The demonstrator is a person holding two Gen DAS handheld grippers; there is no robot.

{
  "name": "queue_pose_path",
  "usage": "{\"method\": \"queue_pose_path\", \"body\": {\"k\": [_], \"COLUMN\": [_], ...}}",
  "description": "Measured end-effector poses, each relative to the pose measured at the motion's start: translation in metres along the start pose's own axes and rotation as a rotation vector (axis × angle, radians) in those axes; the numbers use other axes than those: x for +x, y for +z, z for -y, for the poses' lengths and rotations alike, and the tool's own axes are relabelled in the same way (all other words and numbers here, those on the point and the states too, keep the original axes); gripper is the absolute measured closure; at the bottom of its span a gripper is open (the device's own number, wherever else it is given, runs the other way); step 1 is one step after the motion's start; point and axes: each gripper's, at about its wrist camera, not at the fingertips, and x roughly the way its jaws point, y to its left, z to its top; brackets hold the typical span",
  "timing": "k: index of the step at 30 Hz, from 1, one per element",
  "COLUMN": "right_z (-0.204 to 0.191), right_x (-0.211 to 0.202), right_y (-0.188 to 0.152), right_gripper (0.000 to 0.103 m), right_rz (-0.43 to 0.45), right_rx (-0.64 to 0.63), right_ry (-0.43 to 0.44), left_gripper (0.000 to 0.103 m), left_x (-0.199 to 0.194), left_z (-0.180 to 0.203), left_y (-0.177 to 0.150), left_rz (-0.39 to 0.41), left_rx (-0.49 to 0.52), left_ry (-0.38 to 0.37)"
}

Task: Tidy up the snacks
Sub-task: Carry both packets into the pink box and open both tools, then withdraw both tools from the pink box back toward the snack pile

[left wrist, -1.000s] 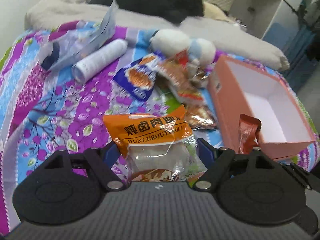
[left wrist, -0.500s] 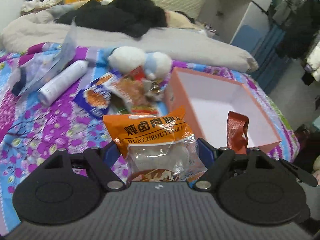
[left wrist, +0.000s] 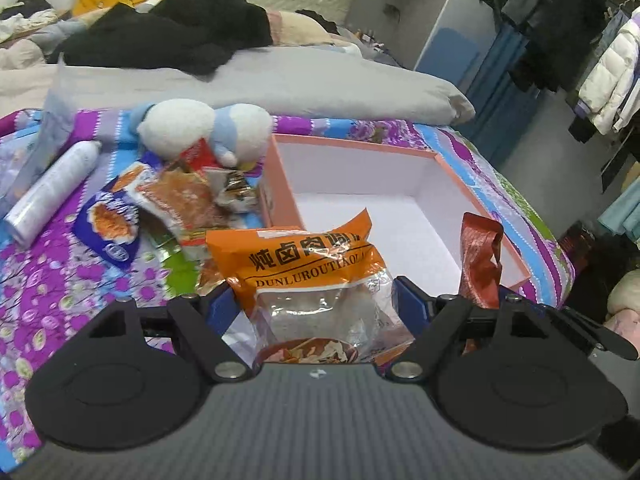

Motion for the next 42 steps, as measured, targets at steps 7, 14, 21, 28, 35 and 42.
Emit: {"method": "queue_pose_path", "body": {"k": [7,14,21,28,35,42], "right_z": [0.025,0.051,0.072,0.079,0.079,0.067], "right_x": [0.034,0.093,0.138,0.153,0.146,0.112], "right_y": [0.013,0.015,0.012,0.005,0.014,0.021], "right_gripper": [0.050,0.050,0.050,0.048,0.030,0.030], "right_rz": [-0.028,-0.093,-0.151,-0.173,-0.146,-0.100], "right_rx": [0.021,0.047,0.069,0.134,0.135,0.130], "right_ry": [-0.026,-0.050,-0.064,-0.067,-0.061,-0.039], "left_gripper": [0.019,0.019,0.019,0.018,0.012,0.012], "left_x": [0.052,0.118,0.171,0.193,0.175,0.125], "left_z": [0.016,0.021,0.028,0.030,0.033,0.034], "left_y": [0.027,0.052,0.067,0.072,0.078,0.075], "left_rz": [-0.051,-0.116,-0.173,-0.178,-0.146,-0.091], "left_rx": [0.031,0.042,0.082,0.098,0.102,0.100], "left_ry": [-0.033,-0.048,-0.053,-0.034,-0.025,-0.034]}}
